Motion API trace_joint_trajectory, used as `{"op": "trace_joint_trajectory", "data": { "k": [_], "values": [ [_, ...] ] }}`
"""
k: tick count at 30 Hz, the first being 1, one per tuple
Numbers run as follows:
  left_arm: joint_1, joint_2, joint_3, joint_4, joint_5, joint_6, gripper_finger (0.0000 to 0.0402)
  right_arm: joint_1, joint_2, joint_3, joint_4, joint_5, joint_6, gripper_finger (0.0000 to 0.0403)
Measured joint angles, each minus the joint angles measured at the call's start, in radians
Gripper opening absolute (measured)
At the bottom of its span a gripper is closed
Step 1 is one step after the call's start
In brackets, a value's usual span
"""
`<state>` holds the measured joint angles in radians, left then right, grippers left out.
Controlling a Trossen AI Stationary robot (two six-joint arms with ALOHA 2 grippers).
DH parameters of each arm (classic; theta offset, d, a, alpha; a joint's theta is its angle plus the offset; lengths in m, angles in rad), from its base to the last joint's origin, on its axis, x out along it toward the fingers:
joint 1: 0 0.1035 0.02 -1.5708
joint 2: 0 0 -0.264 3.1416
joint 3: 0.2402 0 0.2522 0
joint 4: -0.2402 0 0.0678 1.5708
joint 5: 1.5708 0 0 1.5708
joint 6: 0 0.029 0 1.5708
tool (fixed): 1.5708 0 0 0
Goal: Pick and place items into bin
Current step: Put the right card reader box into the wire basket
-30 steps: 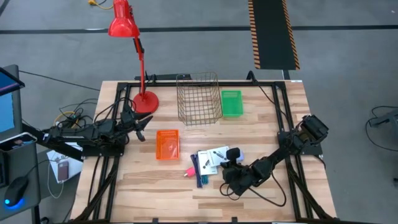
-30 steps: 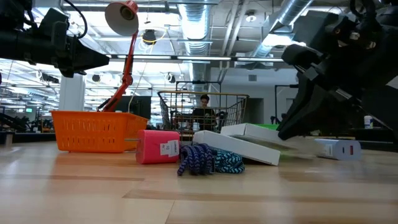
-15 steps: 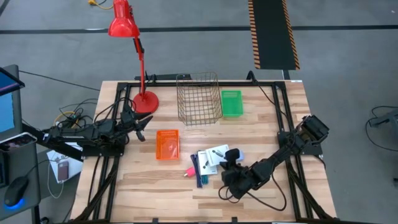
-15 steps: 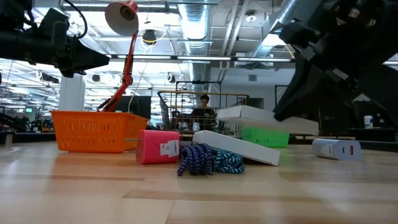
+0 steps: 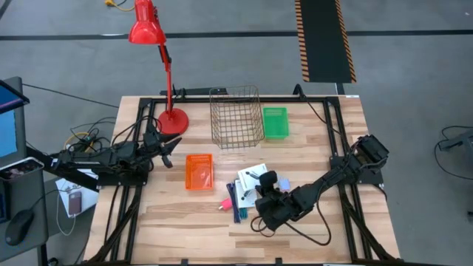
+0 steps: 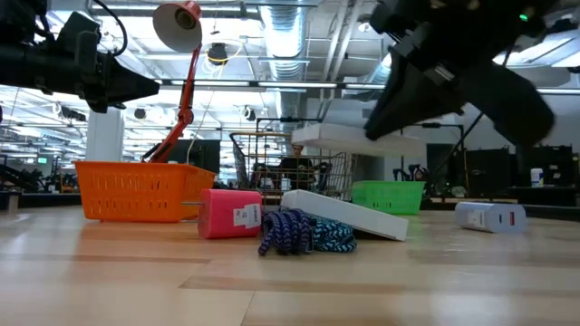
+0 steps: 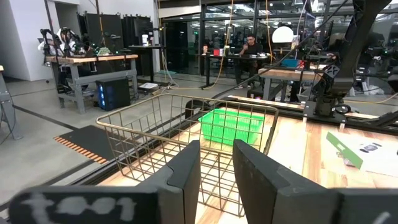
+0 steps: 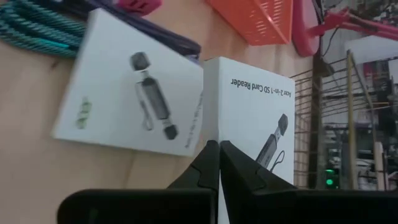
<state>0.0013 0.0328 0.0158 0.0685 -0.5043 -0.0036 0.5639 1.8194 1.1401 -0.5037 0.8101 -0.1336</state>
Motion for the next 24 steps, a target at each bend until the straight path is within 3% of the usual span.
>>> {"op": "trace_joint_trajectory", "data": {
  "k": [10,24],
  "values": [
    [0.0,0.0,0.0,0.0,0.0,0.0,0.0082,-0.086,-0.024,0.113,-0.093,-0.001,-0.114,0.0],
    [0.0,0.0,0.0,0.0,0.0,0.0,0.0082,-0.268,-0.186,0.126,-0.087,-0.025,-0.368,0.0]
  ]
}}
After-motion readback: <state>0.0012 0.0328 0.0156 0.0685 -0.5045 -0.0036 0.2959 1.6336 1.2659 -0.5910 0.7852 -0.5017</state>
